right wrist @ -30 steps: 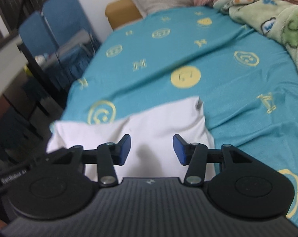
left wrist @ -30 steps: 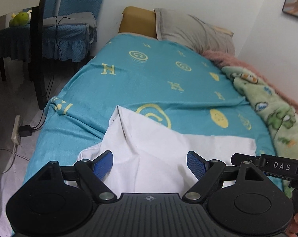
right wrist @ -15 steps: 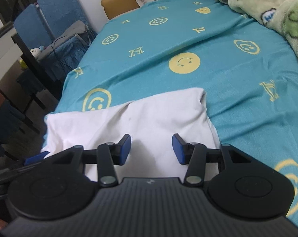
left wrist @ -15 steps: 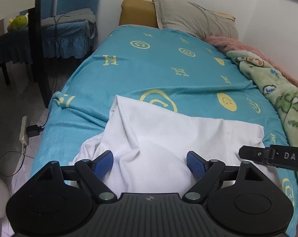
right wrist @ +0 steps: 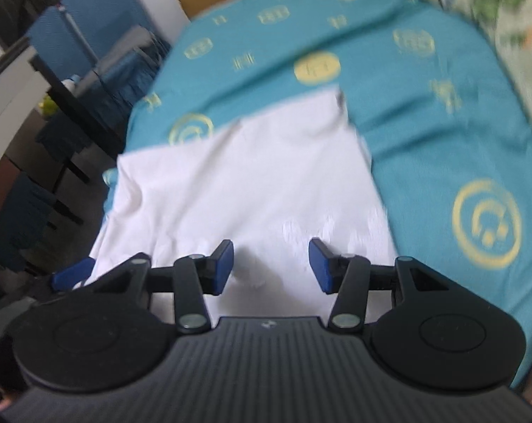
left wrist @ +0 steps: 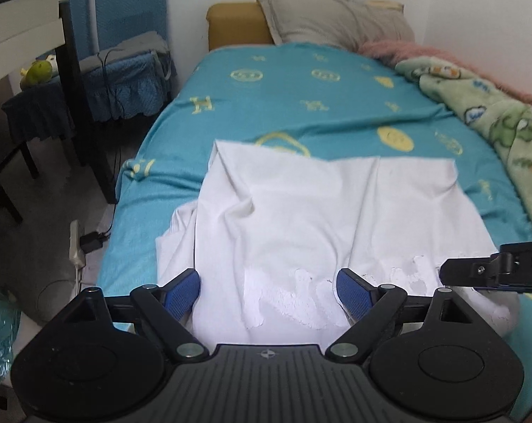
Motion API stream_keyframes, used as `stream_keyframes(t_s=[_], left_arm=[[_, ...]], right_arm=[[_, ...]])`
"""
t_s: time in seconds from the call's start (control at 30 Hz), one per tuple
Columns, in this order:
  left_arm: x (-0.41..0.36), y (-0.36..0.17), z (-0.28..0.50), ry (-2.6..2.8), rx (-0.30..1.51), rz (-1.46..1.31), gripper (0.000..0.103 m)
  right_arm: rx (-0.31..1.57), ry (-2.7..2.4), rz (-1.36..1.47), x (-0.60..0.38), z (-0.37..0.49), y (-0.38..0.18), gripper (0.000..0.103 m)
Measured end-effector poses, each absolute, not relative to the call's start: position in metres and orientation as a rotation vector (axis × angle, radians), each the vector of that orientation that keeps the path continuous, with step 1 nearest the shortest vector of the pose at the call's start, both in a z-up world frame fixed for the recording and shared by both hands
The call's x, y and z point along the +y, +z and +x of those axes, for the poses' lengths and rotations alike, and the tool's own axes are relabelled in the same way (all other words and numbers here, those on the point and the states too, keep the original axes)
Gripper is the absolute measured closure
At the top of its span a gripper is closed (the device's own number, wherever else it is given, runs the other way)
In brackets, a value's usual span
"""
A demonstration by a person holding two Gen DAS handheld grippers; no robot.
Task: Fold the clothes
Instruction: 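Grasp the folded shirt with the right gripper while the left gripper grasps it too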
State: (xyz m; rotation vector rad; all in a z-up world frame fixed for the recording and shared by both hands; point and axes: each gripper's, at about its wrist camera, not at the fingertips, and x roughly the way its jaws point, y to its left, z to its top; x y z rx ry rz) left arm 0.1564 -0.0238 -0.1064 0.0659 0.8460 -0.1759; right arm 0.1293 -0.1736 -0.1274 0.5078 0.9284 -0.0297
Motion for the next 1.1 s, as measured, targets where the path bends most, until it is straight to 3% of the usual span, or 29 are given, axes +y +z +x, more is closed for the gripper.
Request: stream_keyframes(t_s=[0.13,0.17,0.2,0.27,0.4,0.73,0.77,0.83,0.87,0.9,0.97,1.0,1.1], left_arm=[[-0.018,-0.109,0.158,-0.176,0.866,0.033,0.015],[-0.017,-0.11,0.158,-0.177,0.869,0.027,0.015],[-0.016,-0.11,0.158,-0.177,0.873,0.021,0.015],[-0.015,-0.11,0.158,-0.178,0.878,0.014,0.015],[-0.013,-0.11,0.16,-0.181,0.888,0.001,0.014],[-0.008,-0.11,0.167,-0.183,0.923,-0.068,0.014],[-0.007,-0.11,0.169,-0.186,0.925,-0.077,0.014],[-0.002,-0.108,0.173,-0.187,0.914,-0.101,0.014],[0.0,-0.105,0.174,-0.184,0.9,-0.117,0.014],[0.004,-0.1,0.175,-0.183,0.875,-0.139,0.014],[0.012,-0.086,0.172,-0.196,0.82,-0.197,0.014],[0.015,-0.078,0.17,-0.211,0.794,-0.23,0.014],[0.018,-0.058,0.159,-0.309,0.763,-0.345,0.014]], right_arm=[[0.924,-0.033,0.745,-0.197,0.119,-0.128,0.051],[0.92,-0.027,0.82,-0.205,0.114,-0.129,0.047],[0.919,-0.025,0.88,-0.211,0.109,-0.13,0.032],[0.921,-0.032,0.98,-0.219,0.099,-0.13,0.015],[0.961,0.078,1.194,-0.219,0.081,-0.137,0.017],[0.953,-0.149,1.293,-0.218,0.073,-0.175,0.018],[0.936,-0.179,1.289,-0.219,0.073,-0.176,0.026],[0.904,-0.23,1.287,-0.223,0.073,-0.18,0.03],[0.893,-0.242,1.293,-0.224,0.073,-0.181,0.042],[0.891,-0.256,1.289,-0.223,0.074,-0.182,0.06],[0.886,-0.276,1.269,-0.222,0.076,-0.182,0.079],[0.875,-0.268,1.27,-0.225,0.072,-0.181,0.086],[0.834,-0.234,1.242,-0.224,0.07,-0.17,0.09]])
